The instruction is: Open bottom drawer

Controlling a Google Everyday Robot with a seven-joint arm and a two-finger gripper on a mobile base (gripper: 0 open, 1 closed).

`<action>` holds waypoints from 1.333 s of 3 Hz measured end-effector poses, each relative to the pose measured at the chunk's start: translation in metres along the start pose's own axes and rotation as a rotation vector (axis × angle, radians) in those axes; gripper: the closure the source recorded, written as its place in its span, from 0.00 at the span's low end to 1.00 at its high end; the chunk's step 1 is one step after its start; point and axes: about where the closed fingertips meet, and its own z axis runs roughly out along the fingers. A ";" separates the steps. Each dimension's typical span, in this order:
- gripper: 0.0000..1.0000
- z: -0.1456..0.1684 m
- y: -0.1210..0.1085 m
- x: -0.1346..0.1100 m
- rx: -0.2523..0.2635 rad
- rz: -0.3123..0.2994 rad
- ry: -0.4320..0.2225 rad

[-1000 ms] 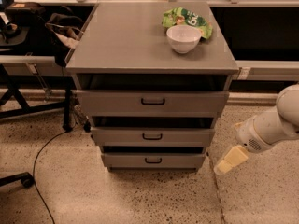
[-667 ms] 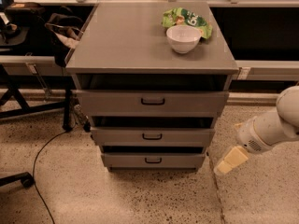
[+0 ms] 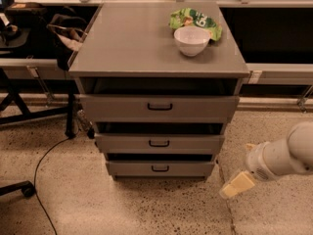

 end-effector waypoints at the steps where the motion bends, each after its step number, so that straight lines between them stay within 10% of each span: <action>1: 0.00 0.056 -0.010 0.017 -0.015 0.050 -0.089; 3: 0.00 0.153 -0.023 0.035 -0.180 0.123 -0.156; 4: 0.00 0.154 -0.022 0.037 -0.175 0.126 -0.163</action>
Offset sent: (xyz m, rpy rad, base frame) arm 0.0492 0.0053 -0.1572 0.2714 0.0607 -0.0756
